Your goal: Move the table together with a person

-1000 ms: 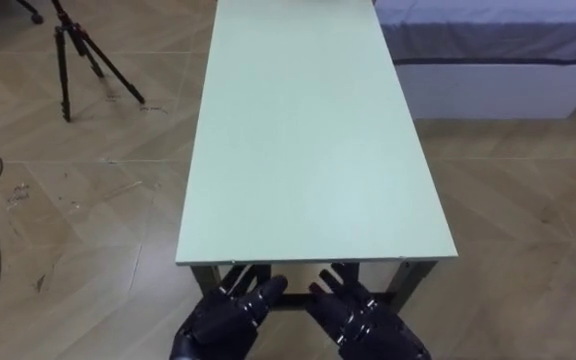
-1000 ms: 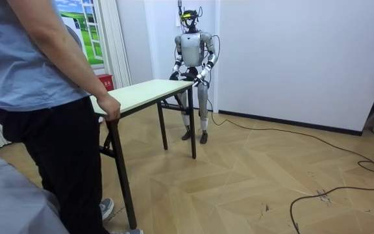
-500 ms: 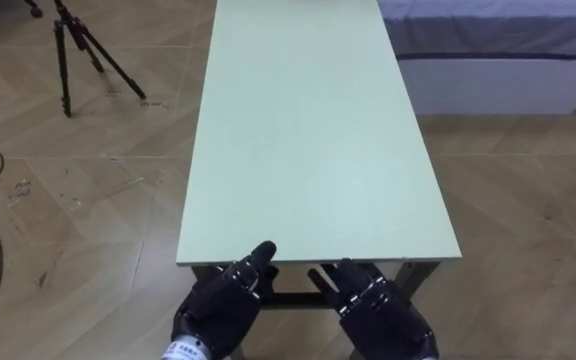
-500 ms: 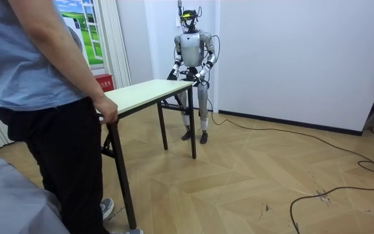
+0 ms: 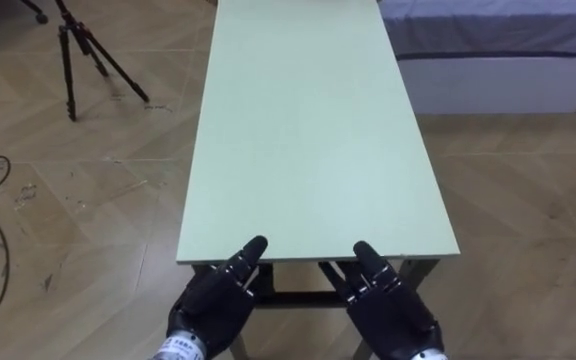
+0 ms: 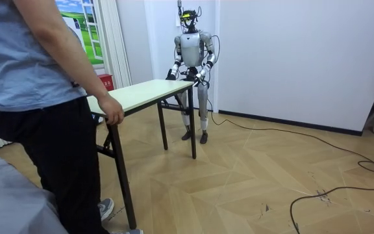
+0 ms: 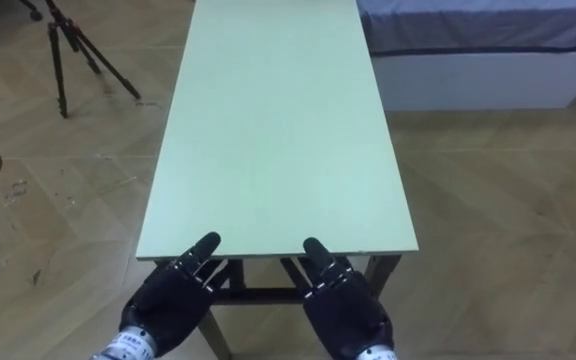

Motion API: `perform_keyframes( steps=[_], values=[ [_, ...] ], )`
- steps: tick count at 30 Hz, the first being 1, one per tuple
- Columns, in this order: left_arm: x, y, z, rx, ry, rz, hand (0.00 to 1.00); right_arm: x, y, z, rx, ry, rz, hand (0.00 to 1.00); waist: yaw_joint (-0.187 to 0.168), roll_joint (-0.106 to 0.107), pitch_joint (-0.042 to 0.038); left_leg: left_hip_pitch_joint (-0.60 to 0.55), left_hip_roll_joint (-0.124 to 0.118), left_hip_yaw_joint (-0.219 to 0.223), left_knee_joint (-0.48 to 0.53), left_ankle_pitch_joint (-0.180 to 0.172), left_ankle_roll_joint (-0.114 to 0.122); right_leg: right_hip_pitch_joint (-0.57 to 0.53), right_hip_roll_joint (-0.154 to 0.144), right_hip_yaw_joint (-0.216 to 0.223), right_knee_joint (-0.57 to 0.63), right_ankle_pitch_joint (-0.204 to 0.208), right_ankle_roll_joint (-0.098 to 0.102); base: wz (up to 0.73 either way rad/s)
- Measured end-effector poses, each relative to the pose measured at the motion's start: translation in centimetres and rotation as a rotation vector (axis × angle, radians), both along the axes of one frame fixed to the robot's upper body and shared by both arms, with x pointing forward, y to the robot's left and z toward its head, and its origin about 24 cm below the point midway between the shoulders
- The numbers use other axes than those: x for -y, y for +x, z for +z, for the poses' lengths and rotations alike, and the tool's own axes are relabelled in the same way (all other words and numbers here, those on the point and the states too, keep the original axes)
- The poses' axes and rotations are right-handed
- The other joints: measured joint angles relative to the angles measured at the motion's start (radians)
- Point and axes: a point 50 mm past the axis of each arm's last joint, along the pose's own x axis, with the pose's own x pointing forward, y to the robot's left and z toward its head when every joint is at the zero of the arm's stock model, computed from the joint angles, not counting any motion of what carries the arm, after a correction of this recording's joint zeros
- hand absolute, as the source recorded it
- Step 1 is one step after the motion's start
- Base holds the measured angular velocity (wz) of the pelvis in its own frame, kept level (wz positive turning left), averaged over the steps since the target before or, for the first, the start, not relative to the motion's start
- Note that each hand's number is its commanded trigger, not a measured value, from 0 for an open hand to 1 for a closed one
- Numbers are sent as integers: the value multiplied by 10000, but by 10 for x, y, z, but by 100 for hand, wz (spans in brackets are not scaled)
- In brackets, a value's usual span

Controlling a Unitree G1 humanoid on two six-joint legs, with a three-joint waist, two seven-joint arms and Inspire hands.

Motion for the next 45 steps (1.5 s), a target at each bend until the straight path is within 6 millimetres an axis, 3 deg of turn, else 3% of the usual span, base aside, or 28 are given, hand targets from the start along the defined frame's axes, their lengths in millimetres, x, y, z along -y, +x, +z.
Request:
perform_keyframes(
  steps=[7,13,22,35,45],
  values=[
    [-1,0,-6,-567,322,-129,0,6,12,-1,-386,-209,-410,0,-18,67,-25,17,-5,-4,51,0,0,-2,0,25,5,2,-2,0],
    [-1,1,-6,-825,359,-57,0,9,18,-5,-1048,7,-1175,0,-13,102,2,141,4,4,47,1,0,80,11,25,6,2,-4,-1],
    [1,2,-6,-857,278,15,0,15,20,-7,-1663,-119,-1848,0,-5,159,-37,148,9,3,4,0,0,64,8,8,13,8,-13,0],
    [0,4,-6,-1012,152,339,0,13,21,-9,-2114,164,-2261,0,-12,32,-29,189,24,4,83,1,-1,49,-1,50,9,21,-34,0],
    [8,28,7,-1059,-142,722,0,13,25,-5,-2031,180,-2270,0,-31,29,-42,-97,55,4,177,-1,-5,-181,40,24,35,71,-94,0]
  ],
)
